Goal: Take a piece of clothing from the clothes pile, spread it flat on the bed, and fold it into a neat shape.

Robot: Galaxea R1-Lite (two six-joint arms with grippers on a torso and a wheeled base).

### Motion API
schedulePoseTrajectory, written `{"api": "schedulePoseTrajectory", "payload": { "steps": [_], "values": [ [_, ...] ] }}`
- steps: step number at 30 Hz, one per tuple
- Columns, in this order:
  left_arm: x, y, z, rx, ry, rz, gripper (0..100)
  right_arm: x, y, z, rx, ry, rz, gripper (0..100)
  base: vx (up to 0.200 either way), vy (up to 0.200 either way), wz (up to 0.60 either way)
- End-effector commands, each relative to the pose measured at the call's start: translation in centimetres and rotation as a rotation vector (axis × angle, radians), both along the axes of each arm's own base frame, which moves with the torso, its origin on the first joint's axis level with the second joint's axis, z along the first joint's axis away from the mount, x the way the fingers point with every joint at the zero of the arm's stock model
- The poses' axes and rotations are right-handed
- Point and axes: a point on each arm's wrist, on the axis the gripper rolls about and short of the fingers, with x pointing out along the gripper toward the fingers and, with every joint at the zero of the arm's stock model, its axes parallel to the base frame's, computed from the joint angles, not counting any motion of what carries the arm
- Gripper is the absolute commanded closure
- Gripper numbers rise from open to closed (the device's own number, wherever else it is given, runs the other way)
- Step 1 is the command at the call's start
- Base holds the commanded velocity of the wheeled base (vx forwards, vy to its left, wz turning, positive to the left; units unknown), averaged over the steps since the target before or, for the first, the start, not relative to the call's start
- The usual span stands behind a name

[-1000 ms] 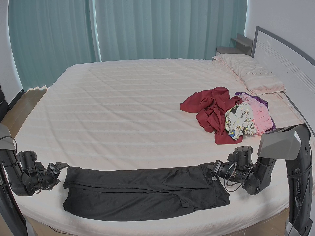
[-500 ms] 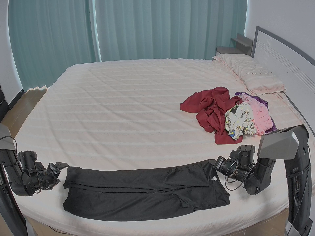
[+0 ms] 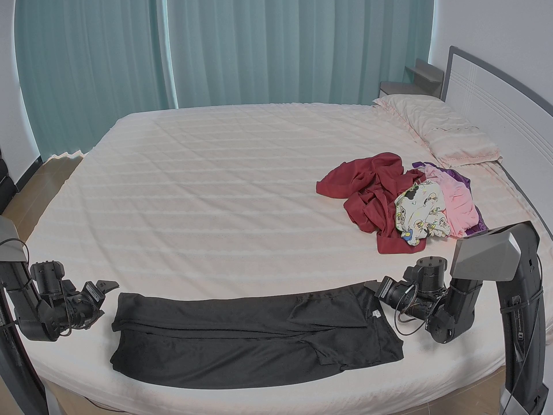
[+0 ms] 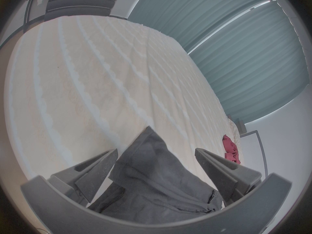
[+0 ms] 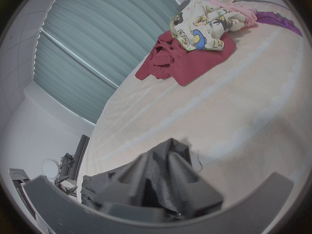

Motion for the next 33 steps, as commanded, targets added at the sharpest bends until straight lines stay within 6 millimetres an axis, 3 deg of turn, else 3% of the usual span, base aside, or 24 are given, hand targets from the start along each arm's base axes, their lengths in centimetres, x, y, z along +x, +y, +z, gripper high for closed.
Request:
{"api": "schedulePoseTrajectory", "payload": {
  "steps": [1, 5, 7, 9, 17, 33],
  "values": [
    [1.3, 0.1, 1.0, 0.031, -0.041, 0.002, 0, -0.3, 0.0, 0.0, -0.001, 0.009, 0.005, 0, 0.0, 0.0, 0.0],
    [2.7, 0.0, 1.1, 0.035, -0.014, -0.024, 0, -0.4, 0.0, 0.0, 0.0, 0.01, 0.004, 0, 0.0, 0.0, 0.0],
    [4.3, 0.5, 1.4, 0.052, 0.0, -0.045, 0, -0.9, 0.0, -0.1, -0.003, 0.015, 0.008, 0, 0.0, 0.0, 0.0],
    [5.1, 0.8, 0.5, 0.067, 0.035, -0.075, 0, -1.2, -0.1, -0.2, 0.0, 0.005, 0.009, 0, 0.0, 0.0, 0.0],
    [5.4, 0.9, -1.9, 0.137, 0.089, -0.149, 0, -1.4, 0.1, -0.6, 0.0, -0.002, 0.015, 0, 0.0, 0.0, 0.0],
    [5.8, -0.1, -2.3, 0.12, 0.086, -0.173, 0, -1.5, 0.2, -0.9, -0.009, 0.001, 0.019, 0, 0.0, 0.0, 0.0]
  ]
}}
